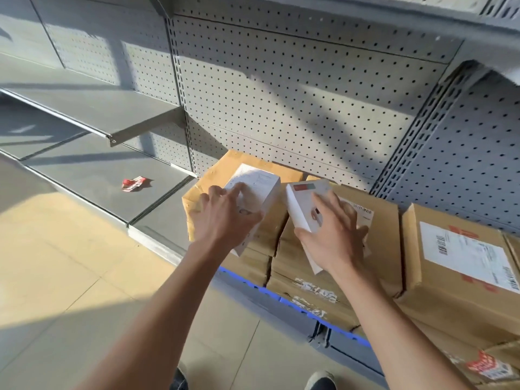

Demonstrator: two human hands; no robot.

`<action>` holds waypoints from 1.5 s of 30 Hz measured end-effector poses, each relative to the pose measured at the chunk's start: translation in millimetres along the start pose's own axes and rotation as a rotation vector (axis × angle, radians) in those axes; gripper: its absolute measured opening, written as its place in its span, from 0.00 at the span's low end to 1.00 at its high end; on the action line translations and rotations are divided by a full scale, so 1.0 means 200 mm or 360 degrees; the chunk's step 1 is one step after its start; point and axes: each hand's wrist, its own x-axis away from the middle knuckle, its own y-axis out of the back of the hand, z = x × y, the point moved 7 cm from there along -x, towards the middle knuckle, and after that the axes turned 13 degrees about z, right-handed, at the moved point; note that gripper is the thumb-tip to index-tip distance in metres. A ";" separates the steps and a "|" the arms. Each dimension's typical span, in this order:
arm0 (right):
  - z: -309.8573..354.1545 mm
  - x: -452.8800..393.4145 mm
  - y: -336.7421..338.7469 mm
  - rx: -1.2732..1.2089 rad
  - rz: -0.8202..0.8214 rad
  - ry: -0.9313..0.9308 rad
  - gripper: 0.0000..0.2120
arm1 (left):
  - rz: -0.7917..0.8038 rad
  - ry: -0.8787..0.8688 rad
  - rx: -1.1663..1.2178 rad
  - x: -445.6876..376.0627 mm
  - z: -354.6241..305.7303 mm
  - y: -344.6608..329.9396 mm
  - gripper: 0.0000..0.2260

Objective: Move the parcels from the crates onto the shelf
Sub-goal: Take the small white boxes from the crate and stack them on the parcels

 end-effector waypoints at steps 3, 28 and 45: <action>0.02 -0.09 -0.01 0.0009 0.0004 -0.0009 0.31 | -0.0030 -0.0025 -0.0080 -0.06 -0.01 -0.01 0.26; 0.26 -0.08 0.00 -0.0245 -0.0062 0.0302 0.20 | 0.0105 -0.0050 0.0234 -0.03 0.05 0.08 0.23; 0.50 -0.05 -0.10 -0.1421 0.0294 0.0536 0.21 | 0.0468 -0.0270 0.1903 0.11 0.03 0.20 0.17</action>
